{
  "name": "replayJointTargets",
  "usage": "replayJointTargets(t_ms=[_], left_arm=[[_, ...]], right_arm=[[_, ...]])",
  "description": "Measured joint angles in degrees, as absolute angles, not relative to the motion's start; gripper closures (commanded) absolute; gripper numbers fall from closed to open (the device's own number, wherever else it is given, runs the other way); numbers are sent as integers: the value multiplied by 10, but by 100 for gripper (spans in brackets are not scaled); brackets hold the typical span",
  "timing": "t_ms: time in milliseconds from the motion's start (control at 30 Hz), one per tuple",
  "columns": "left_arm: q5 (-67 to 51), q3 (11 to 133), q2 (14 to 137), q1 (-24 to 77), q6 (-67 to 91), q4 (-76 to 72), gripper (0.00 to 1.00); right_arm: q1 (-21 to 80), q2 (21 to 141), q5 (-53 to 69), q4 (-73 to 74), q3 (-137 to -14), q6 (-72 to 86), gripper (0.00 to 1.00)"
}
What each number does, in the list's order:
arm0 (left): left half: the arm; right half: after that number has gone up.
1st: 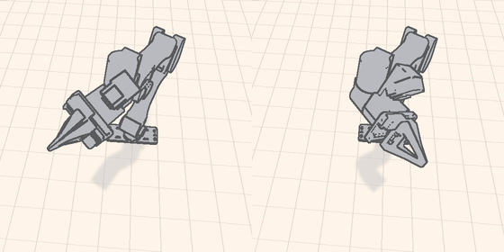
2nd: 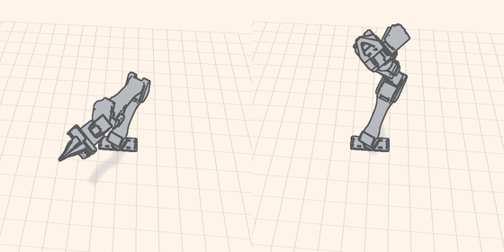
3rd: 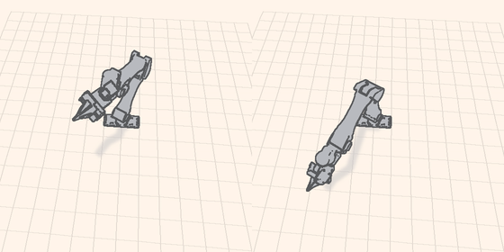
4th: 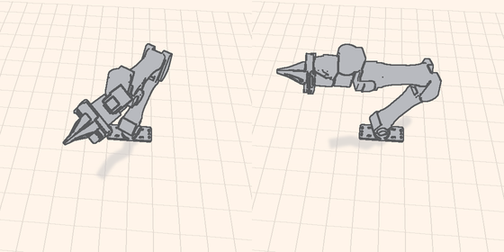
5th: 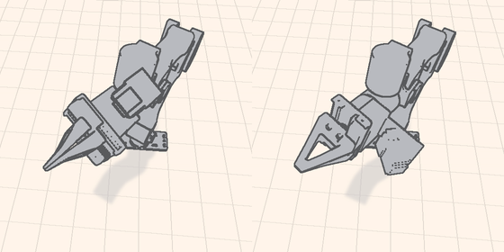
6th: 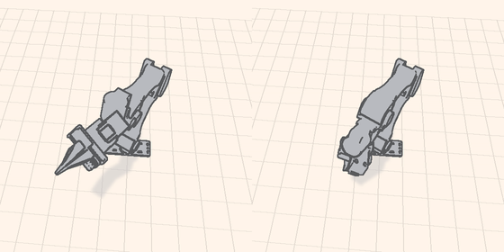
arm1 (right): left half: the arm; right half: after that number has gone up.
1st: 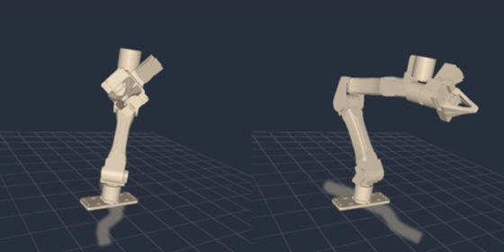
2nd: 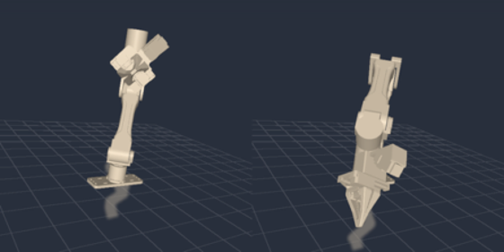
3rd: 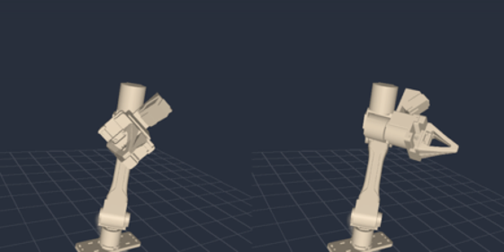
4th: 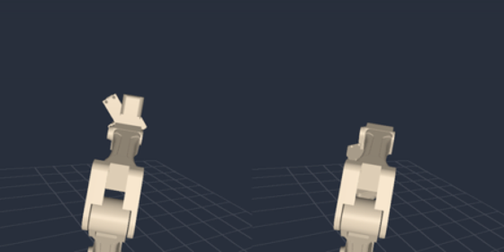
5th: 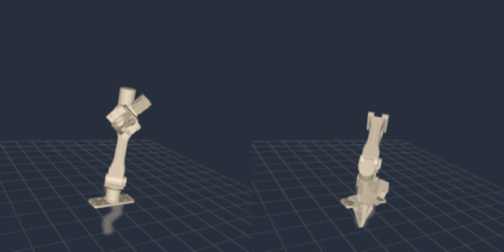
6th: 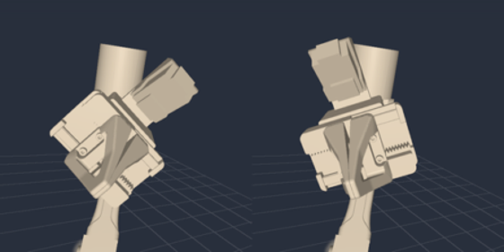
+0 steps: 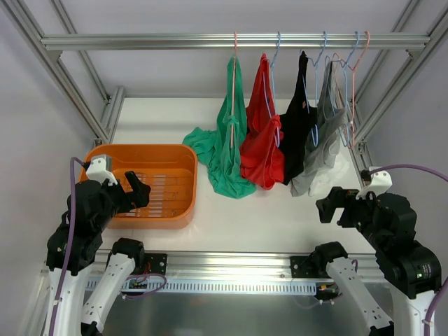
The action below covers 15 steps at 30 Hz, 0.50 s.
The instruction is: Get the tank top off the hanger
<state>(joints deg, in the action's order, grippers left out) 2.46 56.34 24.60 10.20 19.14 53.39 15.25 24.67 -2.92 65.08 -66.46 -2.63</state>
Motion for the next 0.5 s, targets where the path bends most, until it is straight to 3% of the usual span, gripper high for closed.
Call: replayJointTargets(t_ms=[233,367,500], left_arm=[[37,547,240,102,202,514,1],[37,527,233,102,204,502,1],[36,517,232,102,206,495,1]], right_arm=[[152,258,-10,649,-690,-25,0],[152,287,80,628,-734,1,1],[157,390,175,576,-828,45,1]])
